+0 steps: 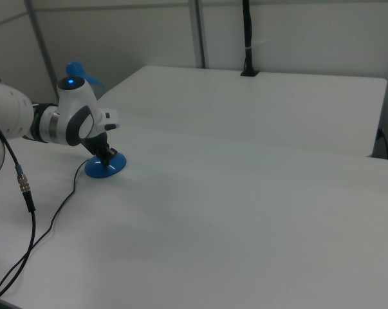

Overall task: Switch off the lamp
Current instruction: 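Lower the gripper onto the switch on the lamp base and press down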

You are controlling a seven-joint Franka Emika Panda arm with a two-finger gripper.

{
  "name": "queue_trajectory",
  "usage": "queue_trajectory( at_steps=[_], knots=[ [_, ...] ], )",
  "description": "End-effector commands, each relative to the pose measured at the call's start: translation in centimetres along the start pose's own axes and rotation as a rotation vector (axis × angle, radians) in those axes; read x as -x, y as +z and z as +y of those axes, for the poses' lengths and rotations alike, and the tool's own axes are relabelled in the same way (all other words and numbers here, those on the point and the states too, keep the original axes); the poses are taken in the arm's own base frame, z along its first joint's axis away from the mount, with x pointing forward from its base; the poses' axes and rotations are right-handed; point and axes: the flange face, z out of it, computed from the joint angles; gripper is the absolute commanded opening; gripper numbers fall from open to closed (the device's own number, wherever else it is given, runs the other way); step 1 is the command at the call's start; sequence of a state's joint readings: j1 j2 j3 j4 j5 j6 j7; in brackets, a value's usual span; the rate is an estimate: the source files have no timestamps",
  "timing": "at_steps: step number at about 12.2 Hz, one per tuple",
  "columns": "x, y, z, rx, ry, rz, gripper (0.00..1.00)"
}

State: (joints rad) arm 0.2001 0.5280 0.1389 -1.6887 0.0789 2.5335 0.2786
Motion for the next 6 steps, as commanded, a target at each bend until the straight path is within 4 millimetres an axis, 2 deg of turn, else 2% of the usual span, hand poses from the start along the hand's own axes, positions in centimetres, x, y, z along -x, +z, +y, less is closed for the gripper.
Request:
queue_trajectory(
  at_steps=[1, 6],
  knots=[
    [1.15, 1.90, 0.89, 0.007, 0.025, -0.032, 0.00],
    [1.74, 2.34, 1.07, 0.018, 0.024, -0.068, 0.00]
  ],
)
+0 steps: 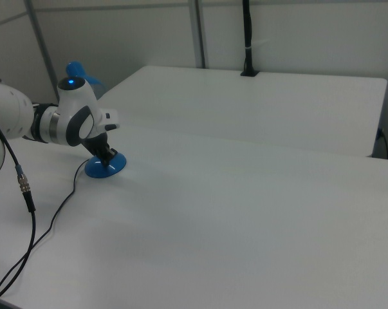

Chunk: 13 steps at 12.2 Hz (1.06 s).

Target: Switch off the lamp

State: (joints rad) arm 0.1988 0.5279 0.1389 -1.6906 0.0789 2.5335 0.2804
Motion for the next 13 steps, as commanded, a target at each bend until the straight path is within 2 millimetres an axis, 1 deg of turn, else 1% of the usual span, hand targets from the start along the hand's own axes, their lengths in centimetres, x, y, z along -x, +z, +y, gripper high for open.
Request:
queue_trajectory(
  at_steps=[1, 3, 4, 7, 8, 10, 11, 12, 13],
  knots=[
    [1.9, 2.2, 1.0, 0.025, 0.020, -0.092, 0.00],
    [2.0, 1.5, 1.3, 0.036, 0.024, -0.128, 0.00],
    [1.9, 0.7, 1.4, 0.042, 0.022, -0.142, 0.00],
    [1.8, -3.5, 2.6, 0.078, 0.008, -0.226, 0.00],
    [2.2, -4.6, 2.6, 0.088, -0.025, -0.268, 0.00],
    [2.6, -8.0, 3.8, 0.104, -0.063, -0.337, 0.00],
    [2.6, -10.0, 4.7, 0.112, -0.073, -0.365, 0.05],
    [2.8, -11.8, 5.6, 0.119, -0.076, -0.393, 0.16],
    [3.0, -15.1, 7.1, 0.127, -0.076, -0.413, 0.32]
  ],
)
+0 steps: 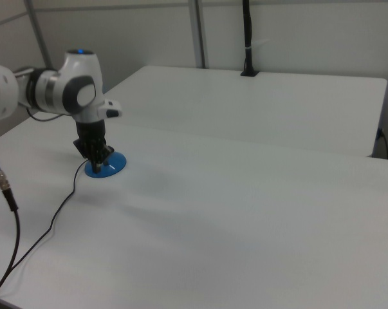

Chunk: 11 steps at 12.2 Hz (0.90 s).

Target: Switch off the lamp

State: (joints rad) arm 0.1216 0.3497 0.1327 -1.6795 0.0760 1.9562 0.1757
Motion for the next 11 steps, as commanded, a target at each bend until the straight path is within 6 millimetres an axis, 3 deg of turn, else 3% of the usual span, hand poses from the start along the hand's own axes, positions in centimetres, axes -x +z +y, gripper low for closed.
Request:
queue_trajectory(
  at_steps=[1, 3, 6, 7, 11],
  knots=[
    [4.9, -8.4, 5.3, 0.029, -0.028, -0.051, 0.60],
    [8.5, -14.5, 9.1, 0.046, 0.008, -0.039, 1.00],
    [10.9, -19.8, 12.5, 0.069, 0.059, 0.065, 1.00],
    [10.8, -21.3, 13.8, 0.069, 0.062, 0.099, 1.00],
    [9.9, -22.7, 15.1, 0.076, 0.050, 0.192, 1.00]
  ],
)
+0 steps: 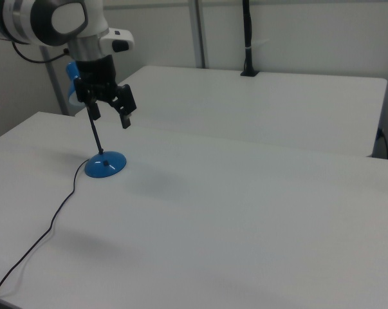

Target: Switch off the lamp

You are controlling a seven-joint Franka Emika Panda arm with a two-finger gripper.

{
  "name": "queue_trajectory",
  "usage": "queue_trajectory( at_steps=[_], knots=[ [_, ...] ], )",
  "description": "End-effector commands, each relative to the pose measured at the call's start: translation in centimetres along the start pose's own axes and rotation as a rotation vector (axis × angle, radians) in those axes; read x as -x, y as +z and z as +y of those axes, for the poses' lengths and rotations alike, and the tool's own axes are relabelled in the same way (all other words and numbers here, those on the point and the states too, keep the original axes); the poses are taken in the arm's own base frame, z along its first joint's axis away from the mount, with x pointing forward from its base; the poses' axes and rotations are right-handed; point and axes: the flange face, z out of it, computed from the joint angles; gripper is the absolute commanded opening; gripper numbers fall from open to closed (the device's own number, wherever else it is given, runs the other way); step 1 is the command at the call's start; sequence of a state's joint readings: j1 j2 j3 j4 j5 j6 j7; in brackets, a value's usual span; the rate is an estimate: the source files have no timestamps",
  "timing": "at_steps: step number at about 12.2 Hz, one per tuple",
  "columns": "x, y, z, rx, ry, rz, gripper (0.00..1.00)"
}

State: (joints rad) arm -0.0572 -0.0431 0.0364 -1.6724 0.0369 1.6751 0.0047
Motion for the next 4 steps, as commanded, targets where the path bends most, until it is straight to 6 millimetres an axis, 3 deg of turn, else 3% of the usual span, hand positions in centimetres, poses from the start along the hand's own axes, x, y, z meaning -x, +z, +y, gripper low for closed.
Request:
queue_trajectory(
  at_steps=[1, 4],
  knots=[
    [-0.71, -0.60, 0.83, 0.011, -0.015, 0.059, 1.00],
    [-0.73, -0.61, 0.77, 0.014, -0.015, 0.060, 1.00]
  ],
)
